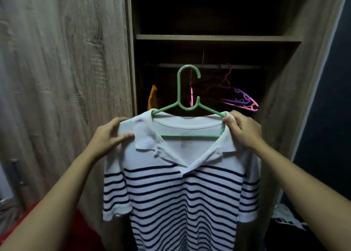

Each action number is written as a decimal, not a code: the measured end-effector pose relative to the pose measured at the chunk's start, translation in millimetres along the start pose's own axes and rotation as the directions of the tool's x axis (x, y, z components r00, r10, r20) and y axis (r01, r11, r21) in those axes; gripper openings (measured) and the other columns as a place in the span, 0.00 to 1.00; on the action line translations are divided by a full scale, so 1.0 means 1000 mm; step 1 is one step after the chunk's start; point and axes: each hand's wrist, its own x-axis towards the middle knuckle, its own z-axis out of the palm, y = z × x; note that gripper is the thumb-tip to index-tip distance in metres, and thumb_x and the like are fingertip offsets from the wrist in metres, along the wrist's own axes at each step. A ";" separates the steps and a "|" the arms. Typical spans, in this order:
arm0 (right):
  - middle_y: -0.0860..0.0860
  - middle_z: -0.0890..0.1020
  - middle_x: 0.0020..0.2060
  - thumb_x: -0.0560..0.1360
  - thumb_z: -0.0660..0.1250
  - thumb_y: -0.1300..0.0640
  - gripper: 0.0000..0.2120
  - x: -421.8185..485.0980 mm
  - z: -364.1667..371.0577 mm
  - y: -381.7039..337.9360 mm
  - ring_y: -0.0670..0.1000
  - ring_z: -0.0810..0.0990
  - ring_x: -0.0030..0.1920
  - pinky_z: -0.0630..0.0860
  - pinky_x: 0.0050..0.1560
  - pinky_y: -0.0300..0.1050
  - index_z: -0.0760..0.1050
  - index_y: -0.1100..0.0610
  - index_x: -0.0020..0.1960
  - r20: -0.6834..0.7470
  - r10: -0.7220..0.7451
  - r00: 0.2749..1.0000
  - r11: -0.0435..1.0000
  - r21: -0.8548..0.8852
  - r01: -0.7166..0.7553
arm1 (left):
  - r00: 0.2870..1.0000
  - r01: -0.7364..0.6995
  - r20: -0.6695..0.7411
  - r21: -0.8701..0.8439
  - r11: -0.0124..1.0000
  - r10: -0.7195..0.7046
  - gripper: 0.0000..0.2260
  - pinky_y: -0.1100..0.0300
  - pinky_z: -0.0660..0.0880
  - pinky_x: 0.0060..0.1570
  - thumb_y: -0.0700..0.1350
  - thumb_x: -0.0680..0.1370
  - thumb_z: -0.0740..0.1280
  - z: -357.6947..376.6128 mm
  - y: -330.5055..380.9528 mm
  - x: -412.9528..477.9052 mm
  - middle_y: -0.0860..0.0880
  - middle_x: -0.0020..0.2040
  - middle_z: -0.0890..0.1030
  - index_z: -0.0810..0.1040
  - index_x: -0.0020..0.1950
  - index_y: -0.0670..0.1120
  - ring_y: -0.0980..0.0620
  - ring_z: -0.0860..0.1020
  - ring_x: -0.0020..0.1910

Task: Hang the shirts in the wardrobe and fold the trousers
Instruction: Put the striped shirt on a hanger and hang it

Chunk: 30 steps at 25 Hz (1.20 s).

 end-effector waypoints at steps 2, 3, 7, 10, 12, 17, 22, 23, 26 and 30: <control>0.46 0.77 0.34 0.70 0.44 0.32 0.27 0.006 -0.007 0.003 0.53 0.78 0.42 0.62 0.39 0.43 0.74 0.48 0.47 -0.019 0.024 1.000 1.000 0.006 -0.024 | 0.976 0.216 0.080 -0.225 0.950 -0.203 0.21 0.62 0.74 0.51 0.54 0.68 0.74 0.008 -0.017 -0.017 0.57 0.57 0.78 0.72 0.59 0.61 0.60 0.77 0.54; 0.46 0.77 0.35 0.70 0.44 0.32 0.27 0.009 -0.010 0.005 0.53 0.79 0.43 0.62 0.39 0.43 0.74 0.48 0.48 -0.024 0.024 0.999 1.000 0.008 -0.024 | 0.942 0.314 0.198 -0.249 0.916 -0.270 0.22 0.56 0.77 0.51 0.54 0.68 0.75 0.015 -0.027 -0.025 0.53 0.57 0.80 0.75 0.60 0.56 0.57 0.78 0.54; 0.44 0.74 0.35 0.71 0.46 0.34 0.19 0.012 -0.018 0.008 0.56 0.80 0.46 0.63 0.40 0.43 0.69 0.43 0.46 0.041 0.022 0.999 0.999 -0.051 -0.020 | 0.773 0.388 0.452 0.219 0.895 -0.446 0.25 0.54 0.75 0.47 0.54 0.59 0.68 0.015 -0.047 -0.038 0.40 0.51 0.82 0.80 0.51 0.40 0.43 0.80 0.51; 0.45 0.73 0.31 0.73 0.50 0.38 0.15 0.004 -0.013 0.012 0.54 0.78 0.43 0.62 0.39 0.44 0.68 0.46 0.42 0.074 0.045 0.996 0.998 -0.038 -0.042 | 0.824 0.351 0.507 -0.107 0.930 -0.252 0.31 0.61 0.75 0.52 0.51 0.56 0.71 -0.005 -0.025 -0.021 0.51 0.60 0.78 0.74 0.60 0.56 0.55 0.77 0.57; 0.44 0.72 0.28 0.73 0.50 0.37 0.16 0.003 -0.008 0.008 0.51 0.76 0.39 0.62 0.38 0.44 0.68 0.47 0.41 0.117 0.009 0.993 1.000 -0.026 -0.006 | 0.904 0.257 0.409 -0.297 0.920 -0.121 0.31 0.61 0.73 0.57 0.54 0.59 0.73 -0.015 0.002 -0.006 0.56 0.60 0.77 0.71 0.62 0.60 0.60 0.76 0.59; 0.43 0.74 0.30 0.70 0.48 0.33 0.18 0.012 0.004 -0.006 0.50 0.75 0.40 0.62 0.41 0.44 0.71 0.42 0.42 0.144 -0.075 0.987 0.996 0.061 0.067 | 0.861 0.043 0.508 -0.110 0.993 0.019 0.19 0.58 0.75 0.41 0.64 0.68 0.68 -0.020 0.042 -0.001 0.51 0.41 0.83 0.82 0.46 0.49 0.59 0.78 0.40; 0.53 0.79 0.52 0.75 0.64 0.51 0.12 0.010 0.035 -0.048 0.54 0.76 0.53 0.69 0.57 0.49 0.73 0.54 0.57 0.098 0.090 0.991 0.972 0.210 -0.109 | 0.936 -0.029 0.353 0.098 0.995 -0.007 0.18 0.64 0.66 0.33 0.65 0.69 0.63 -0.026 0.065 -0.012 0.54 0.30 0.77 0.77 0.36 0.51 0.59 0.74 0.33; 0.54 0.80 0.51 0.76 0.63 0.53 0.11 0.003 0.047 -0.069 0.53 0.78 0.51 0.72 0.56 0.48 0.73 0.56 0.57 0.243 0.076 0.967 0.934 0.323 -0.155 | 0.936 -0.008 0.349 0.159 0.987 -0.048 0.15 0.63 0.66 0.34 0.62 0.72 0.65 -0.025 0.069 -0.009 0.53 0.31 0.77 0.76 0.36 0.51 0.57 0.75 0.34; 0.52 0.78 0.46 0.79 0.57 0.50 0.08 -0.009 0.067 -0.134 0.49 0.78 0.46 0.74 0.53 0.43 0.72 0.54 0.49 0.577 0.075 0.813 0.593 0.630 -0.501 | 0.941 0.057 0.301 0.300 0.952 -0.151 0.10 0.59 0.64 0.37 0.53 0.76 0.66 -0.009 0.086 -0.005 0.49 0.37 0.77 0.76 0.39 0.48 0.50 0.77 0.40; 0.53 0.82 0.47 0.80 0.55 0.50 0.14 0.018 0.078 -0.153 0.52 0.79 0.51 0.74 0.59 0.48 0.75 0.57 0.47 0.668 0.175 0.723 0.330 0.652 -0.682 | 0.942 0.158 0.206 0.423 0.892 -0.265 0.13 0.55 0.72 0.46 0.53 0.78 0.61 0.037 0.114 -0.005 0.44 0.49 0.80 0.76 0.52 0.44 0.43 0.78 0.50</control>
